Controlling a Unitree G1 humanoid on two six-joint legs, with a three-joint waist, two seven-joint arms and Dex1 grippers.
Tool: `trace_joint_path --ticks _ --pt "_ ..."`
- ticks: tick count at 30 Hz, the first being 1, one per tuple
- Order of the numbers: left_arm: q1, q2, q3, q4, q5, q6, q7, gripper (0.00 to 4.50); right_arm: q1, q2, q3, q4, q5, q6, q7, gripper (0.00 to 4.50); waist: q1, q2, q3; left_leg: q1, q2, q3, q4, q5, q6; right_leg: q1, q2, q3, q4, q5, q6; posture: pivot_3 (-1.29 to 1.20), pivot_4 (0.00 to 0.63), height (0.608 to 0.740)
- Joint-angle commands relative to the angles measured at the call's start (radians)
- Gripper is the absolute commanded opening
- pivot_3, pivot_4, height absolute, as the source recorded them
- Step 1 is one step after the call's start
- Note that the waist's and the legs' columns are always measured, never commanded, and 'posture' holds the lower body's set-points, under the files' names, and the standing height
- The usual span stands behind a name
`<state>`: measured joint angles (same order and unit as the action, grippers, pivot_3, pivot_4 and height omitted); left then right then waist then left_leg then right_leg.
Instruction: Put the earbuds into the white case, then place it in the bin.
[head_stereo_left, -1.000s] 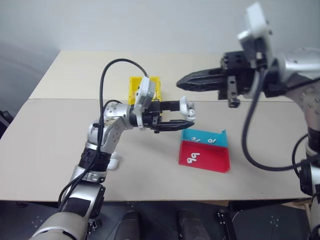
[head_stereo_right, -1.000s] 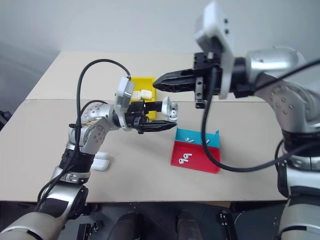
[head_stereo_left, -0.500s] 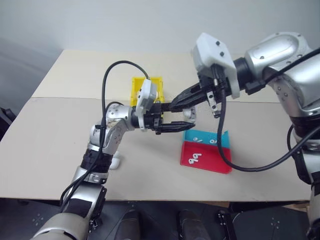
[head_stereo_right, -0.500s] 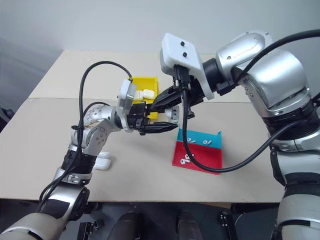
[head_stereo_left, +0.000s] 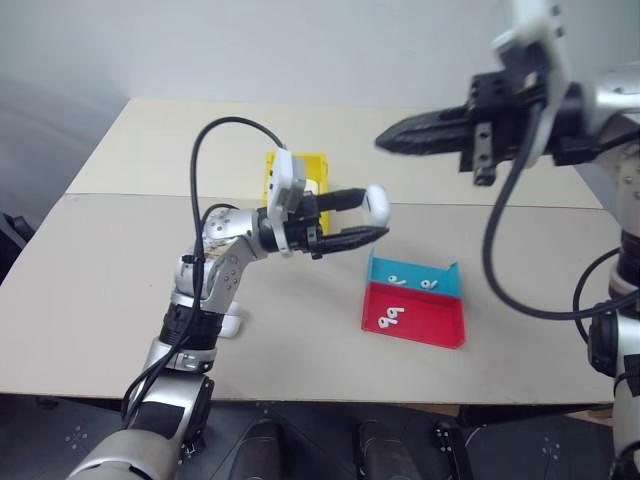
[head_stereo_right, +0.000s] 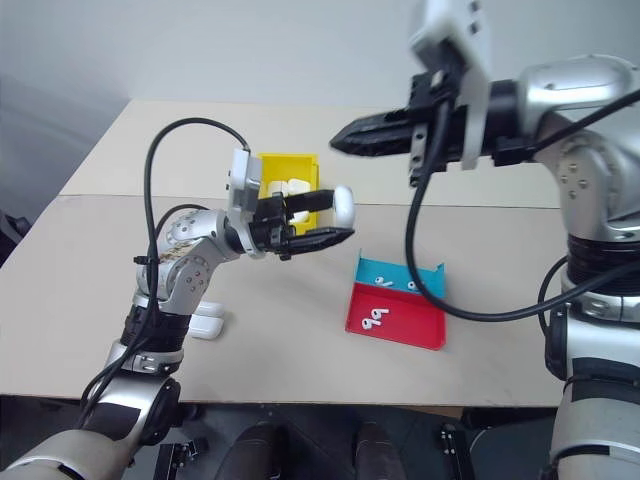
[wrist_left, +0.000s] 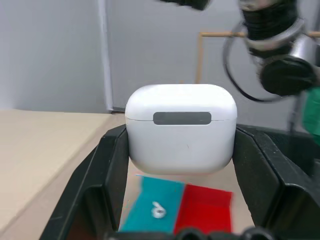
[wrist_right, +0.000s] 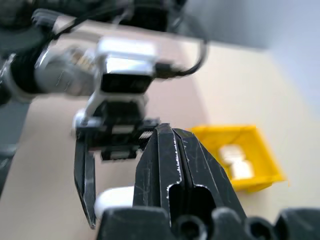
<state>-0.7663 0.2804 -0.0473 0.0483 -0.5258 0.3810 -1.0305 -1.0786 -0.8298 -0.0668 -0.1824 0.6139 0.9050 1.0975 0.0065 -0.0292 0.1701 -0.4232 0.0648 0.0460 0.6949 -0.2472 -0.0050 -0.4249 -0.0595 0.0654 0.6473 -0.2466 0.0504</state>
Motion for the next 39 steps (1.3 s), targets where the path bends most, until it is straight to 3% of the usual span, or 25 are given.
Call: trace_joint_path --ticks 1,5,10,17,20,29,30,33,39 --pt "-0.027 0.002 0.078 -0.063 -0.001 0.030 0.148 2.78 0.135 -0.024 -0.153 -0.104 0.057 0.002 -0.056 0.02 0.005 0.000 0.000 0.000 0.000 0.000 0.000 0.000 0.000 0.000 0.000 0.000 0.000 0.000 0.000 0.00 0.150 0.740" --pt "-0.048 0.000 0.127 -0.061 0.014 0.060 0.282 2.78 0.317 -0.027 -0.252 -0.203 0.108 0.014 -0.112 0.02 0.005 0.000 0.000 0.000 0.000 0.000 0.000 0.000 0.000 -0.001 0.000 0.001 0.000 0.000 0.000 0.00 0.150 0.740" --pt "-0.053 0.012 0.129 -0.023 0.046 0.036 0.336 2.78 0.478 -0.008 -0.293 -0.327 0.164 0.059 -0.236 0.02 0.002 0.000 0.000 0.001 -0.001 0.001 0.000 0.000 0.000 0.000 0.000 0.001 0.000 0.000 0.000 0.00 0.150 0.740" --pt "-0.102 -0.015 0.081 0.126 0.198 -0.014 0.489 2.78 0.532 0.009 -0.326 -0.400 0.269 0.100 -0.373 0.02 0.004 0.000 0.000 0.002 -0.001 0.000 0.000 0.000 0.000 0.001 0.000 0.001 0.000 0.000 0.001 0.00 0.150 0.740" --pt "-0.169 -0.048 0.068 0.289 0.299 -0.083 0.610 2.78 0.546 -0.004 -0.329 -0.412 0.301 0.107 -0.401 0.02 0.009 0.000 0.000 0.002 -0.002 0.000 0.000 0.000 0.000 0.001 0.000 0.001 0.000 0.001 0.001 0.00 0.150 0.740" --pt "-0.292 -0.096 0.010 0.630 0.470 -0.205 0.729 2.78 0.545 -0.033 -0.311 -0.413 0.351 0.100 -0.456 0.02 0.004 0.000 0.000 0.001 -0.002 0.000 -0.001 0.000 0.000 0.001 0.000 0.001 -0.002 0.001 0.001 0.00 0.150 0.740" --pt "-0.300 -0.099 0.014 0.650 0.474 -0.207 0.736 3.50 0.545 -0.035 -0.308 -0.412 0.354 0.097 -0.460 0.00 0.004 0.000 0.000 0.001 -0.002 0.000 -0.001 0.000 0.000 0.001 0.000 0.001 -0.002 0.001 0.001 0.00 0.150 0.740" --pt "-0.304 -0.101 0.028 0.665 0.471 -0.206 0.741 4.46 0.546 -0.040 -0.302 -0.411 0.363 0.092 -0.469 0.00 0.003 0.000 0.000 0.001 -0.002 0.000 -0.001 0.000 0.000 0.001 0.000 0.001 -0.002 0.001 0.001 0.00 0.150 0.740" --pt "-0.270 -0.090 0.050 0.594 0.458 -0.231 0.736 4.49 0.547 -0.042 -0.300 -0.410 0.380 0.084 -0.474 0.00 0.005 0.000 0.000 0.000 -0.002 0.000 -0.001 0.000 0.000 0.001 0.000 0.001 -0.002 0.001 0.001 0.00 0.150 0.740"
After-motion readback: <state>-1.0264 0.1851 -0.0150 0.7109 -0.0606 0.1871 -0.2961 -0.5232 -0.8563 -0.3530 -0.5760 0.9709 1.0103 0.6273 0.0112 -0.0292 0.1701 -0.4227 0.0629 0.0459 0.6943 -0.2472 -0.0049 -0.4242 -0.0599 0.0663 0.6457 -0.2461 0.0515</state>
